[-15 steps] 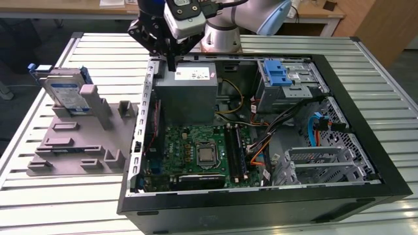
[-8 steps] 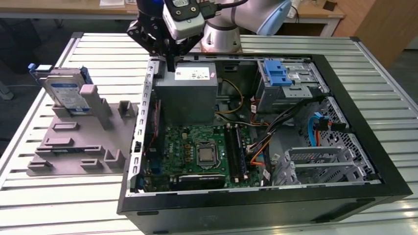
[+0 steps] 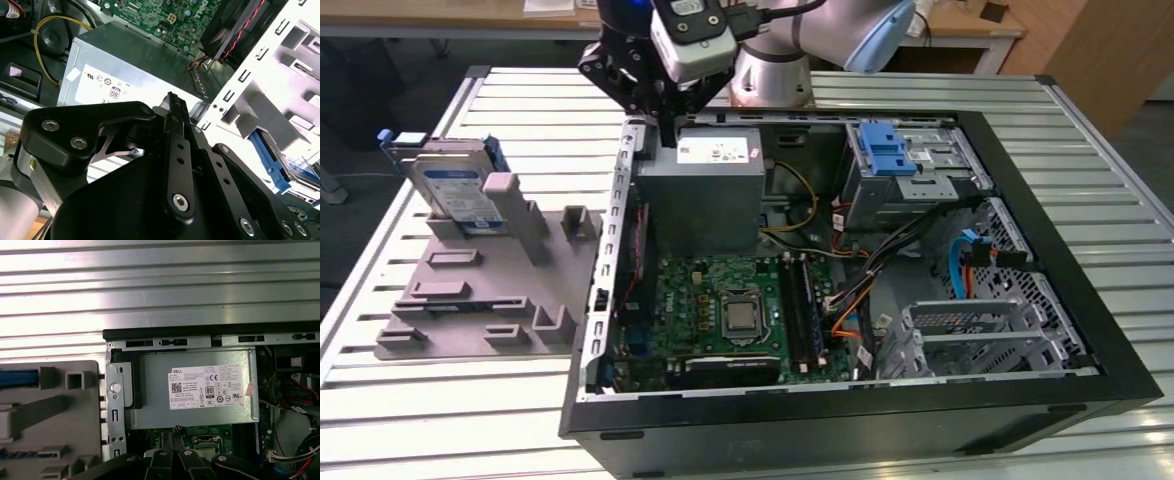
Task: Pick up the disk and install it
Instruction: 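Reach for the disk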
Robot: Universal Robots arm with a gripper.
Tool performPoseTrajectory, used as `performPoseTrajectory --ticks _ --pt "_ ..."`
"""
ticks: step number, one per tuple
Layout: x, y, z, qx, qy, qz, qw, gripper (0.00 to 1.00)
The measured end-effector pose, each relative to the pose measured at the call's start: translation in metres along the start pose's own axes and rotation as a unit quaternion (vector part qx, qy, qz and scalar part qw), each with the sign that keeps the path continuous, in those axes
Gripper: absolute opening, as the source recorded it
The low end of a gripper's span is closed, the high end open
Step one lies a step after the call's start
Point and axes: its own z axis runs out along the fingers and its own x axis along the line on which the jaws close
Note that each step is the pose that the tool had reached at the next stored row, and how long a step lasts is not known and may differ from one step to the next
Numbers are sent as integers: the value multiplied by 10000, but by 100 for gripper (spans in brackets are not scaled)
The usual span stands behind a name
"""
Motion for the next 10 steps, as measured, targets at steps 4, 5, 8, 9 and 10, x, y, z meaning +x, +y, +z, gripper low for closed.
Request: performPoseTrajectory --ticks 4,5,8,9,10 --pt "16 -1 6 0 0 0 10000 11" --pt "18 -1 6 1 0 0 10000 11" --pt "33 -2 12 0 0 0 10000 11" --pt "37 -3 13 0 0 0 10000 11" --pt "41 -3 14 0 0 0 10000 11"
